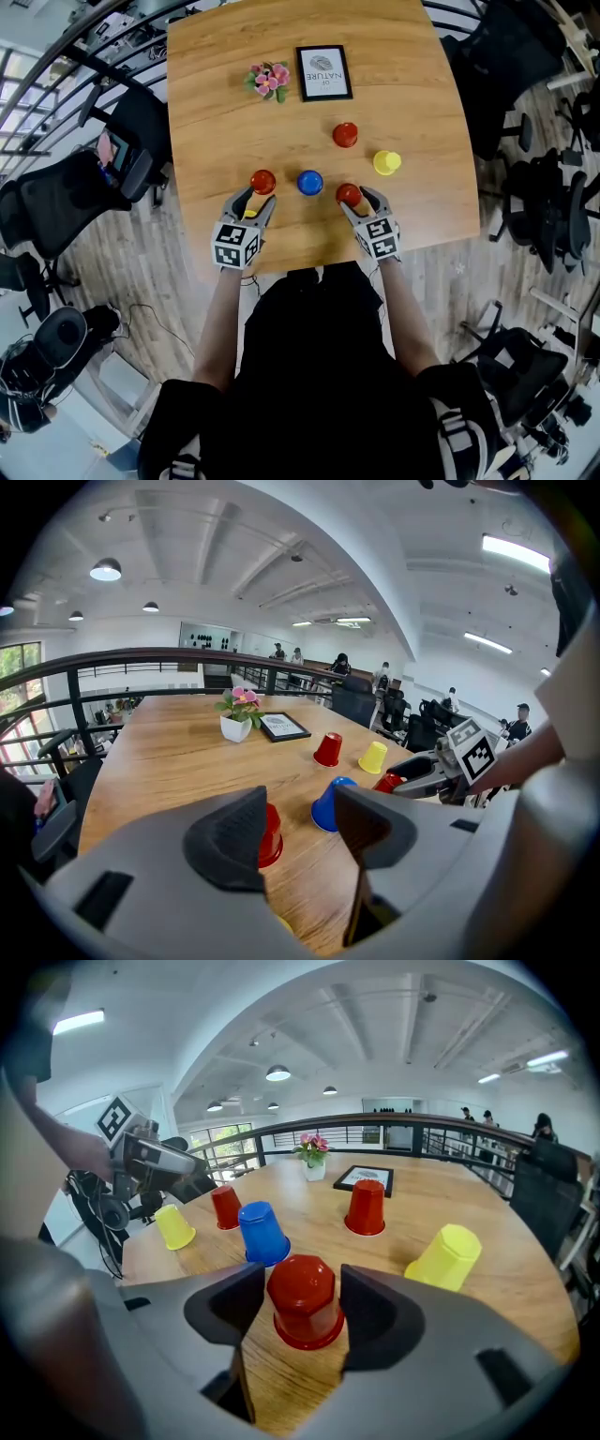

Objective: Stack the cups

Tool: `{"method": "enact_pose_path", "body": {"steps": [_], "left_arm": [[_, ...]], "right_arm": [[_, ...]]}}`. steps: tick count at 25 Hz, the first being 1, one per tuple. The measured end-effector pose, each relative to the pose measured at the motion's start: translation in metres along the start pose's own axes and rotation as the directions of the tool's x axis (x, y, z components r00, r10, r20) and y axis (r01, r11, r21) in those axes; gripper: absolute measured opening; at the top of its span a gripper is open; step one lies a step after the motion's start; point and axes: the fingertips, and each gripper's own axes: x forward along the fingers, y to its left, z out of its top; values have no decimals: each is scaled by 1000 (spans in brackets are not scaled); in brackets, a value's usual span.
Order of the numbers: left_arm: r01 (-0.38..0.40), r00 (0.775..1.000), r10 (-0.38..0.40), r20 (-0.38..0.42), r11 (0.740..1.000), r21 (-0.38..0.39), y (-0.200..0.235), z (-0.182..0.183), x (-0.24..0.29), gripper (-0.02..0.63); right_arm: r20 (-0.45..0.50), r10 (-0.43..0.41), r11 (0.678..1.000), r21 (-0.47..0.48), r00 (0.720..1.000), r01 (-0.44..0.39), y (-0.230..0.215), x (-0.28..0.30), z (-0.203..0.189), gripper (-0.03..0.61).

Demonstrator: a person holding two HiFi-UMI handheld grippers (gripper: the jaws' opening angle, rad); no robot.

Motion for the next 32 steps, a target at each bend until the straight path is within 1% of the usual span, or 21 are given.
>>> {"method": "enact_pose_path", "body": {"steps": [2,4,9,13,15,17,19,21,23,25,28,30,32], "left_arm": [[-5,1000,5,-7,1000,3,1,-1,2,222],[-18,1000,18,-15,1000,8,5,-1,4,226],[-85,996,86,-28,996,30,22,1,10,250],[-122,990,124,-69,992,29,34,-4,16,253],[-127,986,129,-104,992,23,38,-10,21,253],[-123,981,125,-152,992,19,39,-17,26,253],[-126,973,131,-191,991,34,41,-23,29,253],[-132,963,145,-226,989,70,44,-31,31,253],[-122,956,143,-257,988,97,44,-36,35,253],[-106,953,129,-275,990,96,42,-38,39,252],[-84,950,101,-294,994,70,42,-43,43,245],[-82,947,102,-305,994,78,44,-46,44,225],[-81,943,103,-318,993,82,45,-48,45,225]], "right_arm": [[8,1,1000,-15,1000,-1,1,-2,8,278],[16,9,999,-41,1000,-8,5,-4,20,281],[52,51,992,-116,997,-45,22,2,60,282],[40,116,981,-159,992,-109,45,15,79,282],[14,155,973,-174,988,-150,57,26,81,273],[-19,171,967,-190,985,-171,65,37,81,270],[-56,169,962,-208,984,-177,69,46,79,265],[-90,158,958,-227,983,-175,71,51,77,263],[-126,142,955,-244,982,-169,69,55,73,261],[-160,134,954,-247,978,-171,67,59,69,248],[-191,146,953,-236,971,-190,68,63,65,226],[-201,149,951,-238,968,-196,69,65,64,213],[-207,147,950,-243,967,-196,69,65,64,213]]}}
